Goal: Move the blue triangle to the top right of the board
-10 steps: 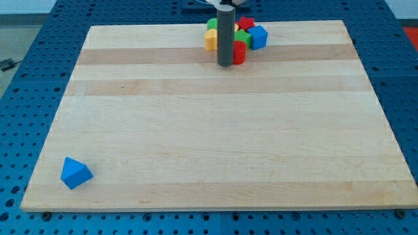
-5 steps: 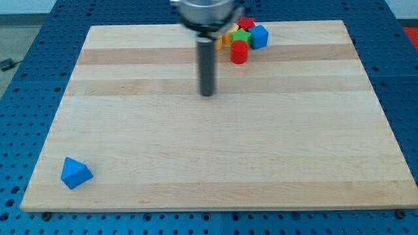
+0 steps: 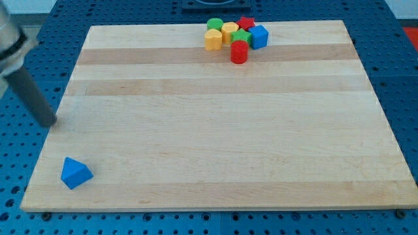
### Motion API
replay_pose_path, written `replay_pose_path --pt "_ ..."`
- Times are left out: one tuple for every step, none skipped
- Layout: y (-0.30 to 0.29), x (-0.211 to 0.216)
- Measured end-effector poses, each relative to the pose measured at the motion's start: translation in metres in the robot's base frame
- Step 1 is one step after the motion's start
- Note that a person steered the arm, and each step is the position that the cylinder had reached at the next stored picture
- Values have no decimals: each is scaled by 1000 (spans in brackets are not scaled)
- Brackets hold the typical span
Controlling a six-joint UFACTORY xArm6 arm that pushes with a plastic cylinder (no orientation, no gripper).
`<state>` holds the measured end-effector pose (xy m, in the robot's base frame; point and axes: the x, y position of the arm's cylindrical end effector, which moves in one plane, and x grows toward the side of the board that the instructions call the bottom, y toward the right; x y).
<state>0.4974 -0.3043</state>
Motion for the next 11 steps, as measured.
replay_pose_path --pt "0 54" --pt "1 74" --pt "28 74" --pt "82 74" --pt "101 74" --pt "84 78" --pt "89 90" --pt "125 88" --pt "175 71" --pt "228 57" --pt "276 43"
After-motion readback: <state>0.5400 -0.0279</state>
